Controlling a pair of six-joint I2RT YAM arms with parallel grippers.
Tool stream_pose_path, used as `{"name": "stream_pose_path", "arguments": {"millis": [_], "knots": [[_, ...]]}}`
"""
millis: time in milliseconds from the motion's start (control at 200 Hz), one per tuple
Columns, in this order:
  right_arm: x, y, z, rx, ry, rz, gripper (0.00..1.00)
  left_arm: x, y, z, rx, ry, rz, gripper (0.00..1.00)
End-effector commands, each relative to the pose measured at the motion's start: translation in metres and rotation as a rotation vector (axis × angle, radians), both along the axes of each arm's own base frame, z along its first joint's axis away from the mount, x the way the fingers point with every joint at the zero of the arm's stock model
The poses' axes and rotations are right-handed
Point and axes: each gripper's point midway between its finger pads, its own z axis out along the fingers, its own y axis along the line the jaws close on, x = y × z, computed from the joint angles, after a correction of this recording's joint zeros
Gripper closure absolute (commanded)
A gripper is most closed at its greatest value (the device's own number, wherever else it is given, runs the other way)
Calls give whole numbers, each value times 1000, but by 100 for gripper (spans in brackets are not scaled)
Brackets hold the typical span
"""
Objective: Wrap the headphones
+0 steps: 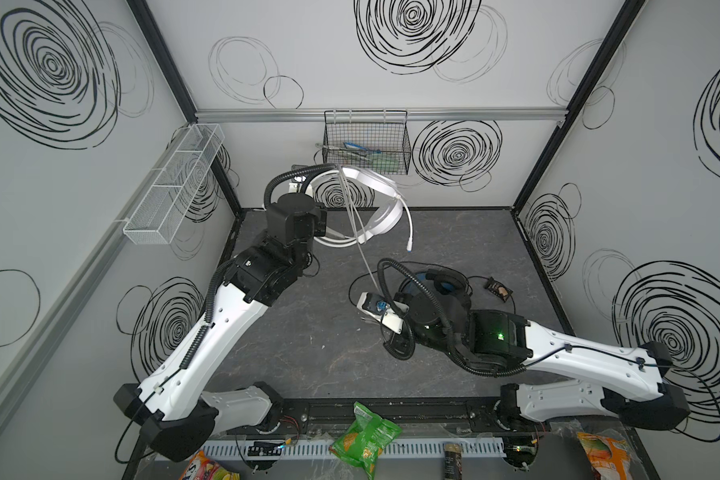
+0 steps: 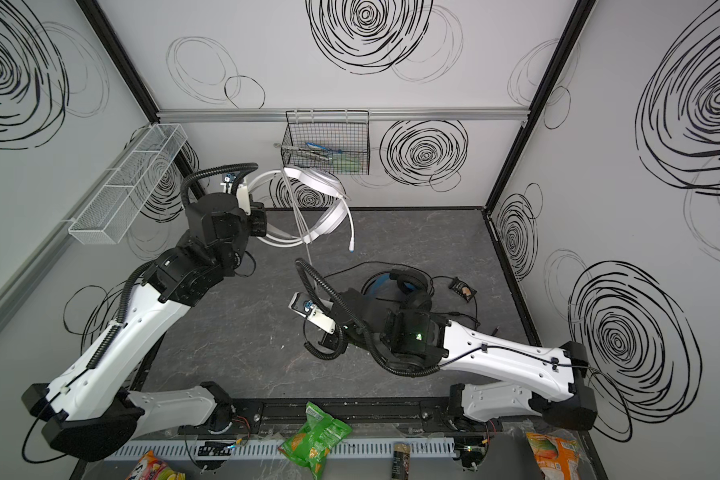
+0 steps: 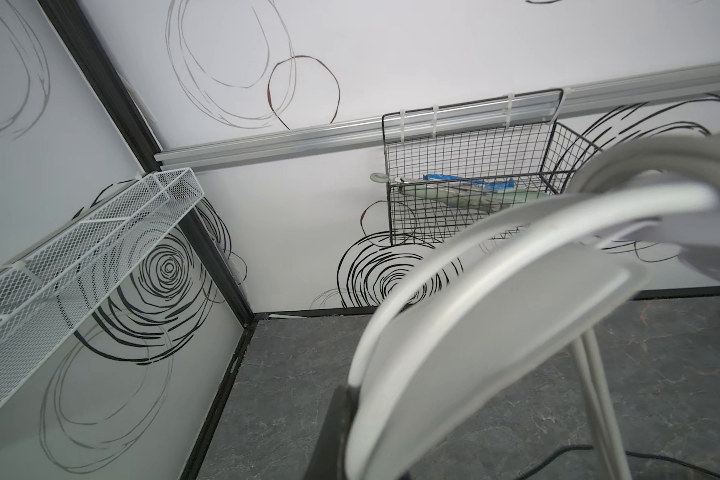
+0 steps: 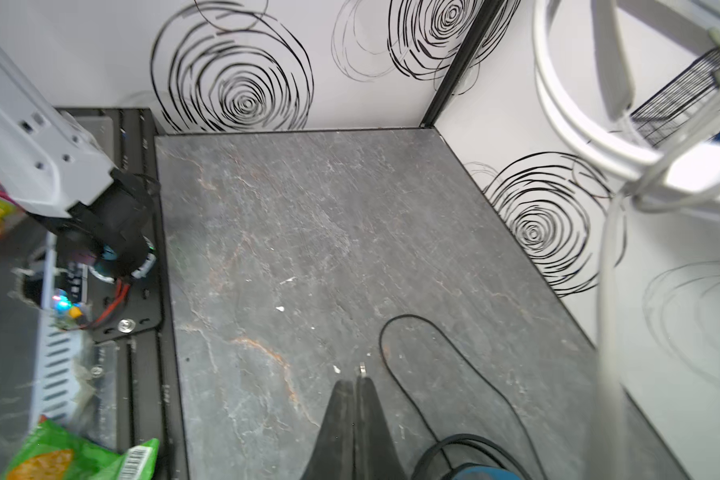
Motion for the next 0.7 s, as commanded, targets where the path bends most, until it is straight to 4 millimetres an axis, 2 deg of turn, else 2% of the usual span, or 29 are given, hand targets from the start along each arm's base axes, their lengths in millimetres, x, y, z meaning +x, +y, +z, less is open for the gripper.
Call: {"name": "stream_pose_path", "arguments": {"millis": [0, 255, 505, 605, 695], "knots": [[14, -18, 19, -116, -146, -56, 100, 1, 10, 19, -12, -96, 55, 100], [34, -39, 68, -236, -338, -123, 98, -2, 16, 0, 112, -71, 91, 100], [58, -62, 97, -303, -502, -213, 96, -8, -9, -12, 248, -53, 2, 100], [64, -67, 98, -330, -527, -227, 93, -13, -19, -16, 292, -43, -55, 100], [69, -70, 87, -426, -586, -223, 93, -22, -39, -17, 331, -46, -164, 100]]}}
